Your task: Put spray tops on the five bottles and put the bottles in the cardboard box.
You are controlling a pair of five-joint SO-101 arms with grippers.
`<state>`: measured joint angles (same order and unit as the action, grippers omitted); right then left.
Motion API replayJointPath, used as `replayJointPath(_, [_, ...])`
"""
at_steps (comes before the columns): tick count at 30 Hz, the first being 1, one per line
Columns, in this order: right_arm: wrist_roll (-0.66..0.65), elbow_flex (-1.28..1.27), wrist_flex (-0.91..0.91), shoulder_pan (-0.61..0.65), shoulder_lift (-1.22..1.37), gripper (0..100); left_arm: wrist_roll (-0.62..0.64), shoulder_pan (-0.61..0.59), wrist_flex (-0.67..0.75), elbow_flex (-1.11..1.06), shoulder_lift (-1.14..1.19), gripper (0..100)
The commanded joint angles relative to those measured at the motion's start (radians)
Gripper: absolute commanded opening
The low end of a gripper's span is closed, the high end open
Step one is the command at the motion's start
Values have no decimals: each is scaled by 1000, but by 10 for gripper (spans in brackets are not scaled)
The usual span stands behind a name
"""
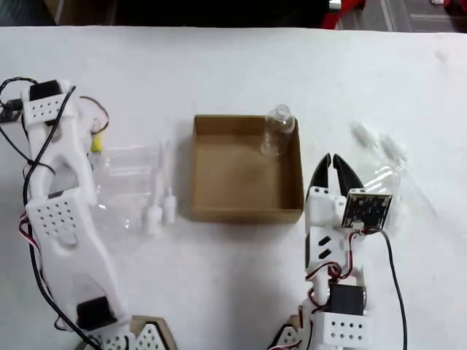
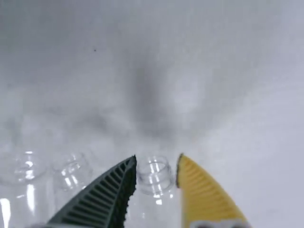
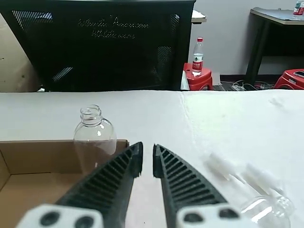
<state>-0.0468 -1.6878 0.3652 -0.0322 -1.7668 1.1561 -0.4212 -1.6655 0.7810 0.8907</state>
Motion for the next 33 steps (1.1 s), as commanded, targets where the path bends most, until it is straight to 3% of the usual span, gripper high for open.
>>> replayJointPath(1, [-12,-3,4,1,7,29,3,13,38,0,-8,40])
replayJointPath(11, [-12,-3,4,1,7,29,3,13,28,18,-28,27])
replayJointPath(16, [-12,-3,4,1,7,29,-61,18,-63,175,-76,21])
replayJointPath(20, [-12,-3,4,-1,7,29,-187,19,-117,359,-110,21])
replayJointPath(23, [-12,-3,4,-2,7,29,-354,21,-118,459,-148,21])
replayJointPath(29, [-12,-3,2,-2,7,29,-669,96,-120,496,-266,21])
replayJointPath(33, [-12,-3,2,-2,7,29,-689,176,-124,489,-383,21])
